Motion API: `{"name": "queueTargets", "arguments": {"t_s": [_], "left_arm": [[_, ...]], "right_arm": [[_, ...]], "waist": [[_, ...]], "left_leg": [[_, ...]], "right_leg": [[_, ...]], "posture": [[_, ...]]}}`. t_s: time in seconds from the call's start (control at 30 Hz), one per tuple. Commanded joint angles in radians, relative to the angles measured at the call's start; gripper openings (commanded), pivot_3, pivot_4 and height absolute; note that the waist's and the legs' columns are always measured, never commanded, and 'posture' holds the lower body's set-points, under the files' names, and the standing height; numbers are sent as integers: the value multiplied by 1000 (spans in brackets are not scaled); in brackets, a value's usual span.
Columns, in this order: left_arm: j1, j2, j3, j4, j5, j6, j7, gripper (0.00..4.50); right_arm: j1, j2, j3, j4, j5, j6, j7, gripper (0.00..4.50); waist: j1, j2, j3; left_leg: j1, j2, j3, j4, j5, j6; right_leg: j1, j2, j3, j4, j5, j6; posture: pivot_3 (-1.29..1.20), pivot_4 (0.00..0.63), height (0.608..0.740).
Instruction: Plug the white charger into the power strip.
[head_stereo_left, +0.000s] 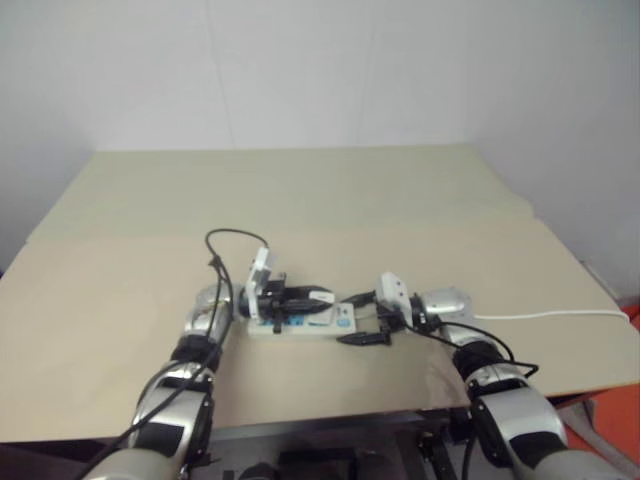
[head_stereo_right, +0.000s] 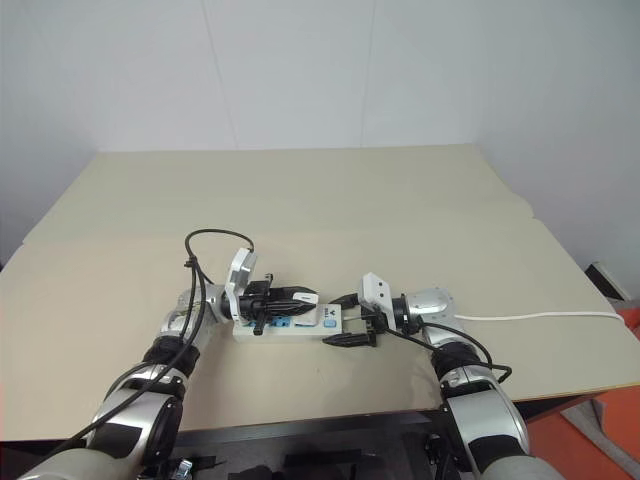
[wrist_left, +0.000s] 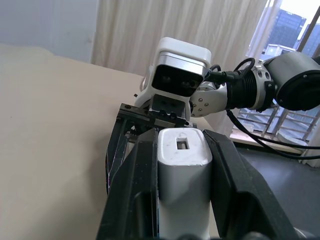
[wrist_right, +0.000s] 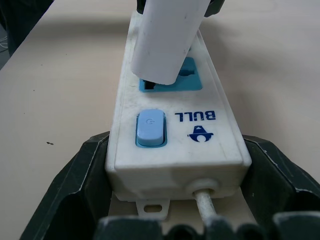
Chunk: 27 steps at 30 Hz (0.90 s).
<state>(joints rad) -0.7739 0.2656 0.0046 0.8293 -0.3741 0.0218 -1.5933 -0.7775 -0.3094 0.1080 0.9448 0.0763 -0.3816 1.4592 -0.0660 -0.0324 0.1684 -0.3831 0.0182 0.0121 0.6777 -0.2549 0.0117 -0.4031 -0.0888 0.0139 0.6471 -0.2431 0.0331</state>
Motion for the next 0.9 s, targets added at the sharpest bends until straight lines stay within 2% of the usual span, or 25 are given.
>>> {"name": "queueTargets", "arguments": {"t_s": [0.03, 0.27, 0.9], "left_arm": [[-9, 4, 0, 12, 19, -30, 1, 1023], [47, 11, -35, -44, 30, -91, -21, 1023], [115, 44, 2, 2, 54, -189, 33, 1023]], "right_arm": [[43, 15, 58, 20, -38, 14, 25, 3416], [41, 18, 57, 28, -36, 8, 30, 3416], [35, 17, 48, 39, -26, -14, 38, 3416]], "waist": [[0, 0, 0], [-1, 0, 0], [-2, 5, -7]], "left_leg": [[0, 0, 0, 0, 0, 0], [0, 0, 0, 0, 0, 0], [3, 0, 0, -1, 0, 0]], "right_leg": [[0, 0, 0, 0, 0, 0], [0, 0, 0, 0, 0, 0], [1, 0, 1, 0, 0, 0]], "posture": [[0, 150, 740], [0, 150, 740], [0, 150, 740]]}}
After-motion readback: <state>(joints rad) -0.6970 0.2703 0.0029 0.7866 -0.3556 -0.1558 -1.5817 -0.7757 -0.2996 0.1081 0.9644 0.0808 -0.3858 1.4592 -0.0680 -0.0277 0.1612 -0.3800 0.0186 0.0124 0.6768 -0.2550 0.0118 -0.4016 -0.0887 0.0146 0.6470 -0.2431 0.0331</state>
